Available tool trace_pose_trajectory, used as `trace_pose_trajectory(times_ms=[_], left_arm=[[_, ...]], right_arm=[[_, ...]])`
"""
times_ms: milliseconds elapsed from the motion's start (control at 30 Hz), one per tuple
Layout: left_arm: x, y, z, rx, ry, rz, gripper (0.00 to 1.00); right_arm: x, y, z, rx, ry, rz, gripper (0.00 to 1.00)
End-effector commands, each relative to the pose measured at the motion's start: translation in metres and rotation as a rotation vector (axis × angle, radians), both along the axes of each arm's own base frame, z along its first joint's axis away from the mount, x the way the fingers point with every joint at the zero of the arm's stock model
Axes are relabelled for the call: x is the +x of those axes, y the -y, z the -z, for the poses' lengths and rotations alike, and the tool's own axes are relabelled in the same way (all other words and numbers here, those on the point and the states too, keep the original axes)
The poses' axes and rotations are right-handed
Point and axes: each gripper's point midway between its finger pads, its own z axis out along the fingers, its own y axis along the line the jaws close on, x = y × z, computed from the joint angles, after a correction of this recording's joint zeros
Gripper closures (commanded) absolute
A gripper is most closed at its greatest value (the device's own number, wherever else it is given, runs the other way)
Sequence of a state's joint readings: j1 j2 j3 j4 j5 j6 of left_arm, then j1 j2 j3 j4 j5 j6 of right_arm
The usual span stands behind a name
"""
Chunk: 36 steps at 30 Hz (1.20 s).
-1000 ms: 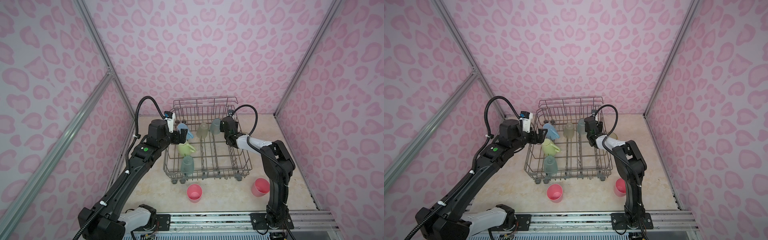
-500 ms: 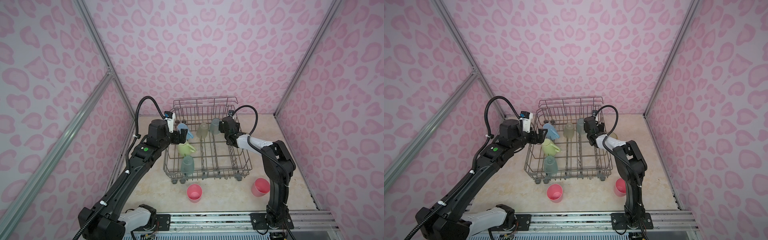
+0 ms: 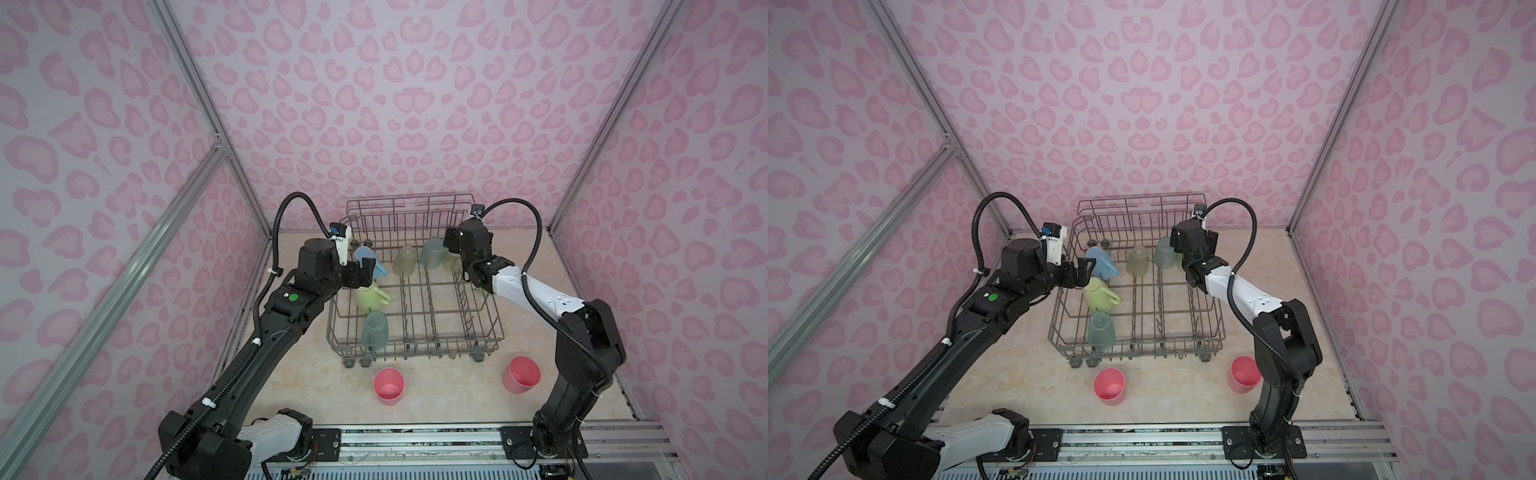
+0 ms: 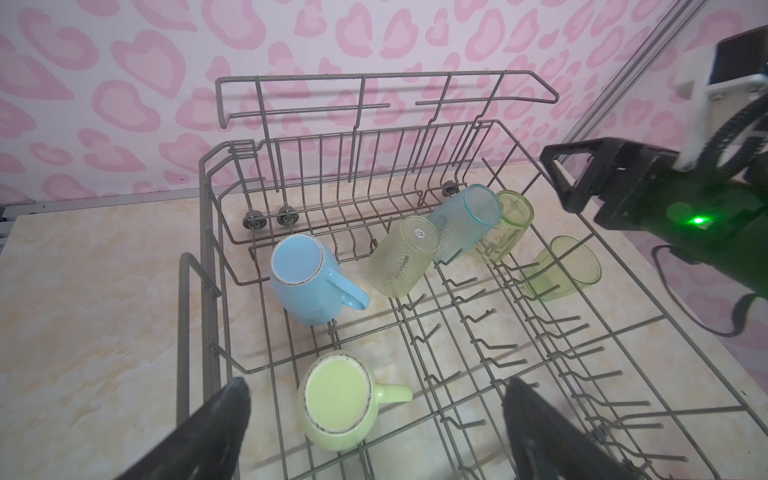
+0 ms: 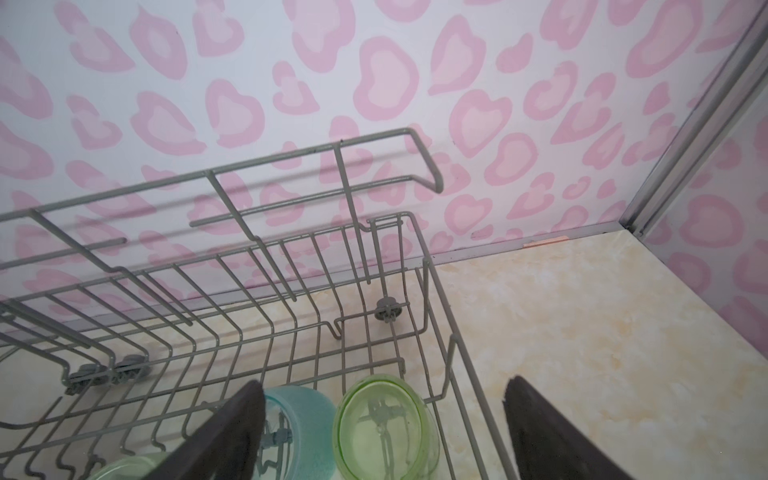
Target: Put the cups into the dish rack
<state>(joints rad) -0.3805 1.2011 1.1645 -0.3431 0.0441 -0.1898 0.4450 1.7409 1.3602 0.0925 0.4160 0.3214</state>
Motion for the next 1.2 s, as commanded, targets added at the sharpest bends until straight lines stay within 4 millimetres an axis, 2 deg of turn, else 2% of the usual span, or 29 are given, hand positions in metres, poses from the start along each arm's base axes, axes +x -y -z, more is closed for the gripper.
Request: trace_pose_trajectory(times_ms=[0,133,267,400,567,633,900,1167], left_arm=[[0.004,0.000,-0.004,0.001,0.023,-0.004,0.03],[0.005,0.001,-0.003,0.002,0.020,-0.003,0.03],[0.004,0.000,-0.004,0.002,0.023,-0.005,0.03],[0.005,0.002,-0.003,-0.005,0.015,0.001,0.03],[0.005,0.005,-0.003,-0.017,0.007,0.012,0.04],[0.004,0.005,-0.004,-0.018,0.009,0.012,0.03],[0.004,0.006,-0.002,-0.025,0.003,0.017,0.03],[0.003,0.006,-0.002,-0.021,0.004,0.022,0.03]], right_arm=[[-0.010,0.012,-0.011,0.040,-0.013,-0.001,0.12],[-0.022,0.037,-0.032,0.101,-0.020,0.023,0.16],[-0.042,0.079,-0.036,0.161,-0.065,0.093,0.19],[-0.065,0.118,-0.020,0.242,-0.135,0.152,0.23],[-0.081,0.147,0.017,0.305,-0.272,0.209,0.26],[-0.082,0.149,0.033,0.327,-0.327,0.209,0.29],[-0.081,0.139,0.093,0.350,-0.554,0.184,0.36],[-0.082,0.127,0.133,0.381,-0.720,0.144,0.44]])
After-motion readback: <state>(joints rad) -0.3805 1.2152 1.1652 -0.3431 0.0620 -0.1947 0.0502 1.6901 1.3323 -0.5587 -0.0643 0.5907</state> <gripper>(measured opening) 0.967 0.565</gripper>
